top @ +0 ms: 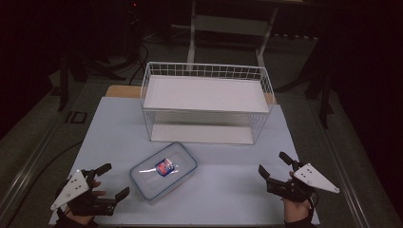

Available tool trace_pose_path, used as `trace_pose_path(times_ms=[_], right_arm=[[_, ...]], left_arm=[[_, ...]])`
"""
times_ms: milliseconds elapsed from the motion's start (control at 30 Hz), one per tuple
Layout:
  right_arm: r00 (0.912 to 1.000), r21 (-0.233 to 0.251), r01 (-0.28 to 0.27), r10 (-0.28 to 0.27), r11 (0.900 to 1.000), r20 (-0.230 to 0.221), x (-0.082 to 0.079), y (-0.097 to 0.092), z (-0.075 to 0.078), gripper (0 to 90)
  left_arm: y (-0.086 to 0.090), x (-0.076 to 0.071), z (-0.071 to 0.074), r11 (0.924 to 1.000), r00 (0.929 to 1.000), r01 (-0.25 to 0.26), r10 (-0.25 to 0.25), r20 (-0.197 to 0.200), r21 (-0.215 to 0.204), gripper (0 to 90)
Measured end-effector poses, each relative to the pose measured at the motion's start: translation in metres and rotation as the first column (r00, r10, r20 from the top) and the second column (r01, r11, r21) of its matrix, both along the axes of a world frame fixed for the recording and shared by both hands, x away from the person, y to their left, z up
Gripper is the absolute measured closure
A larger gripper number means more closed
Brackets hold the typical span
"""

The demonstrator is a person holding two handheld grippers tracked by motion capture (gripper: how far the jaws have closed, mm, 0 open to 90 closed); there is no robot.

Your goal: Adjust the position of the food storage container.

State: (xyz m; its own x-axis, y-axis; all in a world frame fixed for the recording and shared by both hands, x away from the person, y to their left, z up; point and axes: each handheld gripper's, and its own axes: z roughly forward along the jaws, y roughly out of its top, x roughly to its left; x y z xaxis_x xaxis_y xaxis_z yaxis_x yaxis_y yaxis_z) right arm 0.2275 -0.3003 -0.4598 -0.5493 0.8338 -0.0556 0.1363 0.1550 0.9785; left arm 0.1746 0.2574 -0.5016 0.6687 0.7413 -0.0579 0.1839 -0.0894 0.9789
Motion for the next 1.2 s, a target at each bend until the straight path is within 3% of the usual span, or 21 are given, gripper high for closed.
trace_pose_path(times_ms=[267, 400, 500, 533, 633, 700, 767, 867, 900, 933, 967, 1067, 1100, 1133, 1167, 1200], right_arm=[[1.0, 0.005, 0.005, -0.005, 1.0, 0.004, -0.002, 0.0, 0.002, 13.2], [0.9999, 0.008, 0.013, -0.013, 0.9999, -0.001, -0.001, 0.0, 0.002, 13.2], [0.9999, 0.012, 0.014, -0.014, 0.9998, -0.002, -0.001, 0.0, 0.002, 13.2], [0.9999, 0.013, 0.014, -0.014, 0.9998, -0.004, -0.001, -0.001, 0.002, 13.2], [0.9999, 0.016, 0.014, -0.014, 0.9998, -0.008, -0.002, 0.0, 0.002, 13.2], [0.9999, 0.013, 0.012, -0.012, 0.9998, -0.005, -0.002, 0.0, 0.002, 13.2], [0.9999, 0.016, 0.011, -0.011, 0.9998, -0.006, -0.002, 0.0, 0.002, 13.2], [0.9999, 0.016, 0.01, -0.009, 0.9998, -0.012, -0.001, 0.0, 0.002, 13.2], [0.9999, 0.016, 0.01, -0.009, 0.9998, -0.012, -0.001, 0.0, 0.002, 13.2], [0.9999, 0.016, 0.01, -0.01, 0.9998, -0.012, -0.001, 0.0, 0.002, 13.2], [0.9999, 0.014, 0.011, -0.011, 0.9998, -0.01, -0.002, 0.0, 0.002, 13.2], [0.9999, 0.015, 0.011, -0.011, 0.9998, -0.012, -0.001, -0.001, 0.002, 13.2], [0.9999, 0.015, 0.011, -0.011, 0.9998, -0.012, -0.001, -0.001, 0.002, 13.2], [0.9998, 0.018, 0.012, -0.012, 0.9998, -0.016, -0.001, -0.001, 0.001, 13.2], [0.9998, 0.021, 0.011, -0.01, 0.9997, -0.019, 0.0, -0.001, 0.001, 13.2], [0.9997, 0.022, 0.012, -0.011, 0.9997, -0.02, 0.0, -0.001, 0.001, 13.2]], left_arm=[[-0.005, 0.001, 0.004, 0.9999, 0.9999, 0.007, -0.006, -0.012, 0.013, 1.0], [-0.013, 0.001, 0.013, 0.9991, 0.9974, 0.042, -0.042, -0.059, -0.005, 1.0], [-0.019, -0.002, 0.017, 0.9987, 0.9946, 0.05, -0.049, -0.092, 0.01, 1.0], [-0.024, -0.003, 0.019, 0.995, 0.9893, 0.098, -0.095, -0.11, 0.018, 1.0], [-0.031, -0.005, 0.018, 0.9901, 0.9797, 0.138, -0.132, -0.151, 0.028, 1.9], [-0.037, -0.009, 0.017, 0.9823, 0.9737, 0.18, -0.171, -0.151, 0.051, 15.2], [-0.042, -0.01, 0.016, 0.9718, 0.9619, 0.229, -0.217, -0.167, 0.057, 27.4], [-0.049, -0.009, 0.013, 0.962, 0.9465, 0.261, -0.239, -0.217, 0.079, 47.6], [-0.049, -0.009, 0.013, 0.962, 0.9465, 0.261, -0.239, -0.217, 0.079, 49.9], [-0.055, -0.008, 0.01, 0.9529, 0.9347, 0.286, -0.255, -0.248, 0.1, 49.9], [-0.058, -0.008, 0.008, 0.9501, 0.931, 0.293, -0.257, -0.259, 0.108, 54.7], [-0.068, -0.009, 0.004, 0.9307, 0.9122, 0.337, -0.285, -0.294, 0.142, 54.7], [-0.068, -0.009, 0.004, 0.9307, 0.9122, 0.337, -0.285, -0.294, 0.142, 56.7], [-0.072, -0.009, 0.001, 0.9239, 0.9026, 0.354, -0.298, -0.311, 0.145, 56.7], [-0.074, -0.008, -0.001, 0.92, 0.898, 0.36, -0.298, -0.324, 0.154, 67.9], [-0.074, -0.008, -0.001, 0.92, 0.898, 0.36, -0.298, -0.324, 0.154, 70.0]])
